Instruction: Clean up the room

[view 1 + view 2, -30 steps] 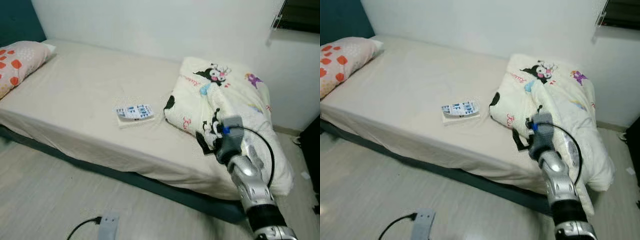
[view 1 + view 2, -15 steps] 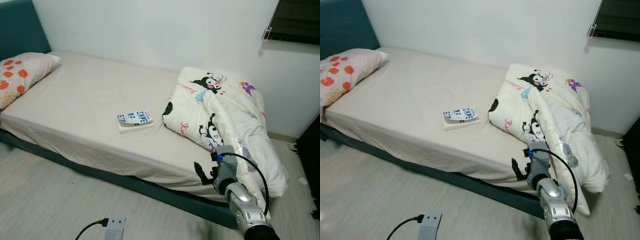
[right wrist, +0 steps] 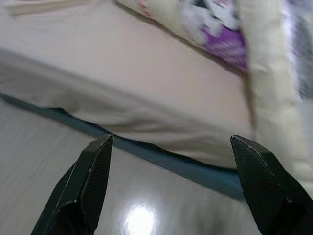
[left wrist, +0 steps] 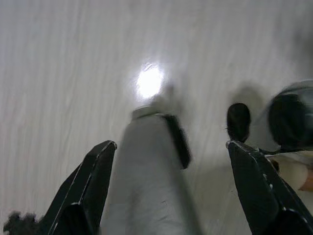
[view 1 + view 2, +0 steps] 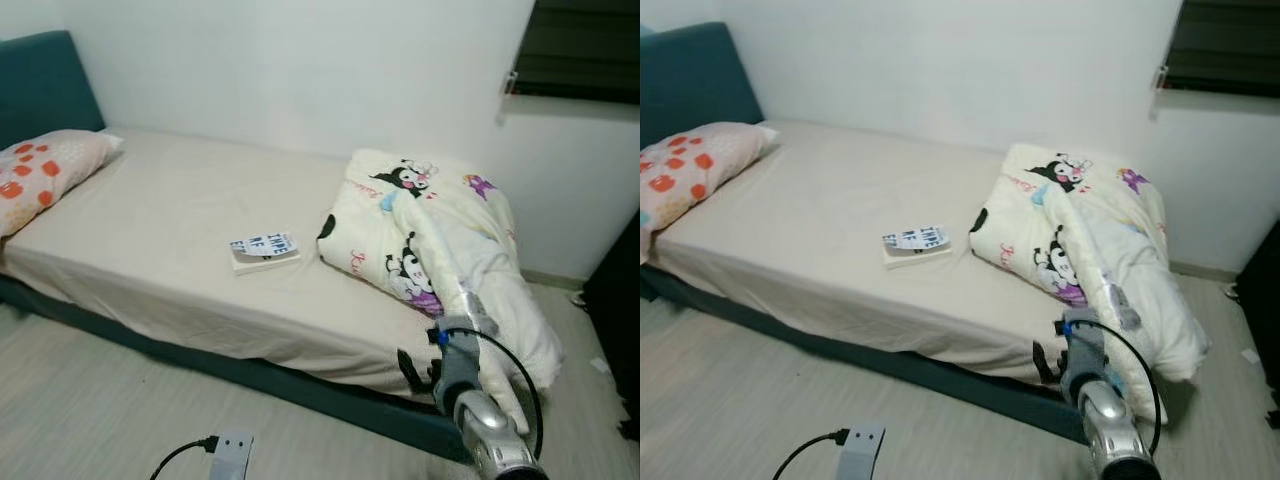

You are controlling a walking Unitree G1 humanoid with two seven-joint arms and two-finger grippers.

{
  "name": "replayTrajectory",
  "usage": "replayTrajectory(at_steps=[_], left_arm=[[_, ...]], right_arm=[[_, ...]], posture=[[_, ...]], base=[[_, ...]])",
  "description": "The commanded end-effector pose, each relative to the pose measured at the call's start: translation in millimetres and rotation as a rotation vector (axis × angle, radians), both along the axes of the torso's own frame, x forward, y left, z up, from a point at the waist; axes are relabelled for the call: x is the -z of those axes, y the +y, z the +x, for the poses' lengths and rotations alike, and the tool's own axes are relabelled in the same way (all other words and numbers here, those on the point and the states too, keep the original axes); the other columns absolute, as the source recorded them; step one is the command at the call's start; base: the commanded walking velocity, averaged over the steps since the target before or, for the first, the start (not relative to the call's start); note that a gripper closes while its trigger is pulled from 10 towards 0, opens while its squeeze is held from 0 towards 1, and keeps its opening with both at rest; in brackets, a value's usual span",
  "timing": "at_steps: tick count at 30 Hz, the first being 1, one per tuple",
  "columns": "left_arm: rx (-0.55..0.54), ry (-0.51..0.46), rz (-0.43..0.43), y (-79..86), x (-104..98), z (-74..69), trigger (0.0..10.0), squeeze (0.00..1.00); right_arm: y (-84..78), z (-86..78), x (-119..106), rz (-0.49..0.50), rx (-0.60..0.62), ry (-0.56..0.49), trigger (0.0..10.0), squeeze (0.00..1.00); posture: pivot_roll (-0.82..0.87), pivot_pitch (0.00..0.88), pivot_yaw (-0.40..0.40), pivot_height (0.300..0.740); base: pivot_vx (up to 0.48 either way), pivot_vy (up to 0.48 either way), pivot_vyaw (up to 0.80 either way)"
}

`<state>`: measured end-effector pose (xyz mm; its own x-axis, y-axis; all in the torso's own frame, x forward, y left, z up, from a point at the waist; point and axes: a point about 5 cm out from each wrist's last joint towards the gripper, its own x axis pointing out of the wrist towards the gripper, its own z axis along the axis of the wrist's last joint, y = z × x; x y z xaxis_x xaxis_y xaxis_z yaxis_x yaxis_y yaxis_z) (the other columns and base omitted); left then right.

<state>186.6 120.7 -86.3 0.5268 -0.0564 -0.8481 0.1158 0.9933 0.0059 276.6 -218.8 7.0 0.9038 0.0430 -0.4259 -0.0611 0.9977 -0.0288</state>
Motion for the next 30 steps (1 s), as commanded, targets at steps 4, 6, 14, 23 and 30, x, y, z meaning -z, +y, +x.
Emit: replayTrajectory(at_steps=[4, 6, 14, 23, 30], left_arm=[[0.022, -0.008, 0.02, 5.6, -0.1, 0.6, 10.0, 0.0], [0.024, -0.009, 0.021, 5.9, -0.2, 0.7, 10.0, 0.0], [0.008, -0.003, 0.004, 5.7, 0.3, -0.3, 10.0, 0.0], [-0.002, 0.005, 0.01, 6.0, 1.2, -2.0, 10.0, 0.0], [-0.009, 0.008, 0.026, 6.9, 1.5, -2.4, 10.0, 0.0]], right_arm=[[5.9, 1.0, 2.0, 0.007, -0.001, -0.007, 10.0, 0.0], [6.0, 1.9, 2.0, 0.005, 0.001, -0.008, 10.0, 0.0], [9.2, 2.1, 4.3, 0.002, -0.014, 0.003, 10.0, 0.0], [8.3, 3.4, 2.9, 0.012, -0.001, -0.011, 10.0, 0.0], [6.2, 5.2, 0.8, 0.016, 0.009, -0.019, 10.0, 0.0]], posture=[[-0.07, 0.025, -0.009, 0.672], [-0.07, 0.026, -0.007, 0.672], [-0.07, 0.032, -0.006, 0.672], [-0.07, 0.037, -0.008, 0.672], [-0.07, 0.037, -0.008, 0.672]], base=[[0.48, 0.0, 0.0], [0.48, 0.0, 0.0], [0.474, 0.0, -0.31], [0.17, 0.0, -0.4], [0.0, 0.0, 0.0]])
